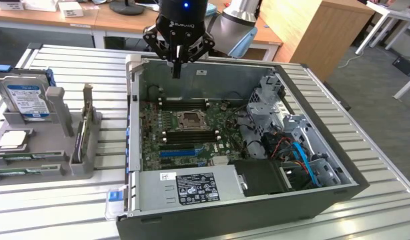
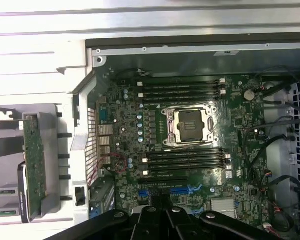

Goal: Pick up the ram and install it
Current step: 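Reach for the ram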

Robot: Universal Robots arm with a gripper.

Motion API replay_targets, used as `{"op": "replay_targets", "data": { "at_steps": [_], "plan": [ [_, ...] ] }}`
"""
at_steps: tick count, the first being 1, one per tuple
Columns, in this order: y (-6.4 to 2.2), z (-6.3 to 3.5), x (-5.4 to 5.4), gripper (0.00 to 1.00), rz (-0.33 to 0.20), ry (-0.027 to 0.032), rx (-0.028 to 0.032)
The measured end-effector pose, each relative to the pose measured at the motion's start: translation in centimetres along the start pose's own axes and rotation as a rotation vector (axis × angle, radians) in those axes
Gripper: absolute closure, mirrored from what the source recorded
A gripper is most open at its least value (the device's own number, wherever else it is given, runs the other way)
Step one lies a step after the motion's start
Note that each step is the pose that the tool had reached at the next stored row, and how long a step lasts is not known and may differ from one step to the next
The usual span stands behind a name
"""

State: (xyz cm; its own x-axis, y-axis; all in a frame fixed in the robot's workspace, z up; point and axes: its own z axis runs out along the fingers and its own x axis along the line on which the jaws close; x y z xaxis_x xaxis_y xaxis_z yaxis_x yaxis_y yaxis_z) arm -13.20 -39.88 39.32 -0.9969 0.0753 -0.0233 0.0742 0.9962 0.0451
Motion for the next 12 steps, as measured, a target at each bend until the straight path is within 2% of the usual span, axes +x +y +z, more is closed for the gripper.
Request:
{"op": "replay_targets", "data": {
  "at_steps": [12],
  "plan": [
    [-0.24, -0.07, 3.2, 0.89, 0.0, 0.0, 0.0]
  ]
}}
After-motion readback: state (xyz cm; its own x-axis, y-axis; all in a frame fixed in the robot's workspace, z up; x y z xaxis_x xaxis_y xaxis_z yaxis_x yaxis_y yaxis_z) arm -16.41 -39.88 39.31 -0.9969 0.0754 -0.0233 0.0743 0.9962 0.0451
